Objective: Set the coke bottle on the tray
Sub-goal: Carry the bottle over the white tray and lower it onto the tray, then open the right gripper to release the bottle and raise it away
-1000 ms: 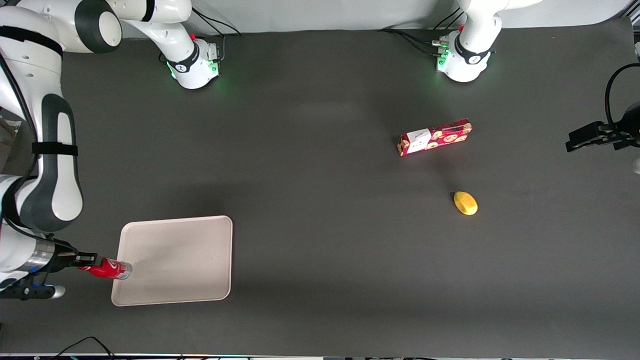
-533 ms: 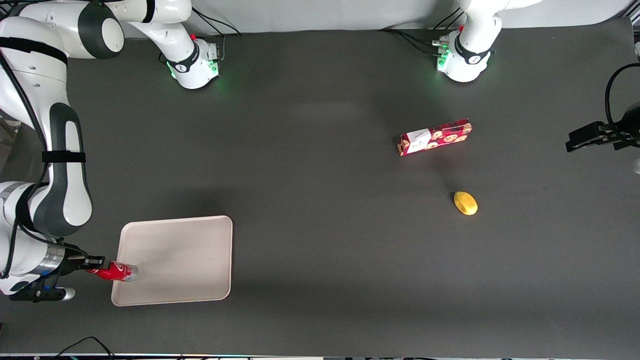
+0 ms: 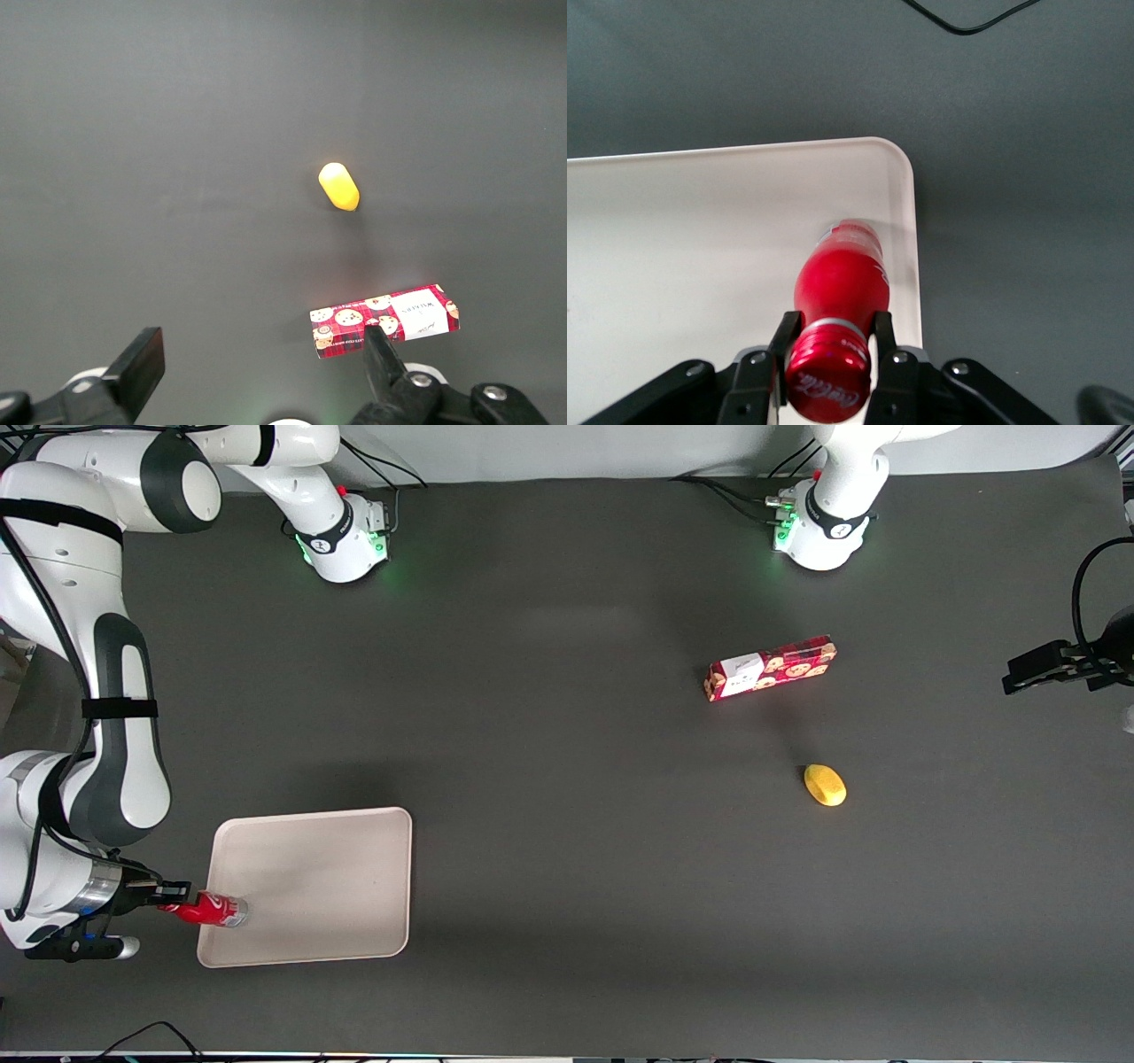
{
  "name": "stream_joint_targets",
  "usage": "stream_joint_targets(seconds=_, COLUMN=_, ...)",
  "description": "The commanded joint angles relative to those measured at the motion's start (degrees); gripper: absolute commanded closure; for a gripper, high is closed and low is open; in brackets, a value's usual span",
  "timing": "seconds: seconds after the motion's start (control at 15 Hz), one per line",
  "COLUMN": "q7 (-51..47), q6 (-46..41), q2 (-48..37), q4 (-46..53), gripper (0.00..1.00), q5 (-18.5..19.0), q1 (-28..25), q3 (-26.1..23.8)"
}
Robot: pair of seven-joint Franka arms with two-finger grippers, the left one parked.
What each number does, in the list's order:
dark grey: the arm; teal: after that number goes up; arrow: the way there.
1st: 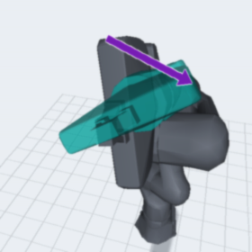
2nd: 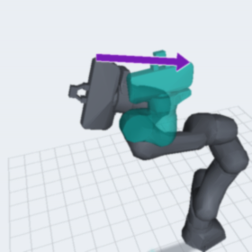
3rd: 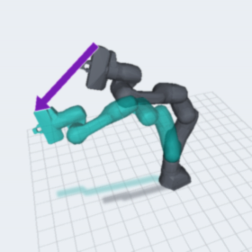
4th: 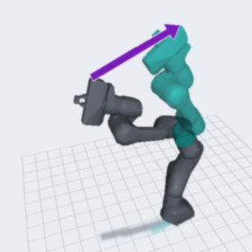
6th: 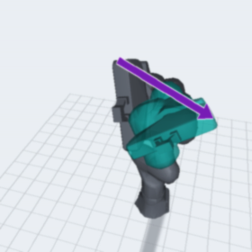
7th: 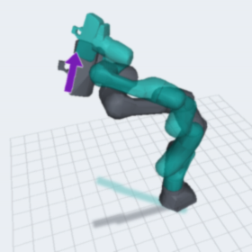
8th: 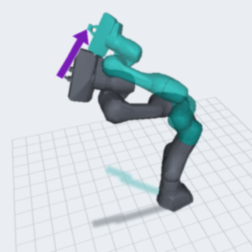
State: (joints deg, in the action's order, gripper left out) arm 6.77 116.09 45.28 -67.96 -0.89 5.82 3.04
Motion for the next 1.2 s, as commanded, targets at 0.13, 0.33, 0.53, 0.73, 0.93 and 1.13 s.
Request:
stream_joint_targets(seconds=0.13, q7=1.9, q6=1.9, q2=-0.8, q4=-0.9, gripper=0.00, q5=-1.0, q1=0.4, q3=-0.5)
stream_joint_targets(seconds=0.33, q7=1.1, q6=1.5, q2=-1.9, q4=-0.9, gripper=0.00, q5=-0.9, q1=-0.1, q3=-0.6)
stream_joint_targets(seconds=0.53, q7=1.2, q6=1.6, q2=-8.5, q4=-5.8, gripper=0.00, q5=-0.5, q1=-0.6, q3=-0.5)
stream_joint_targets(seconds=0.73, q7=1.0, q6=1.1, q2=-15.8, q4=-10.9, gripper=0.00, q5=-0.4, q1=-2.4, q3=-0.4)
stream_joint_targets(seconds=0.93, q7=-1.0, q6=-0.6, q2=-26.3, q4=-19.9, gripper=0.00, q5=0.4, q1=-4.1, q3=0.0)
stream_joint_targets(seconds=1.13, q7=-1.5, q6=-3.8, q2=-36.5, q4=-27.8, gripper=0.00, q5=1.1, q1=-4.4, q3=0.0)
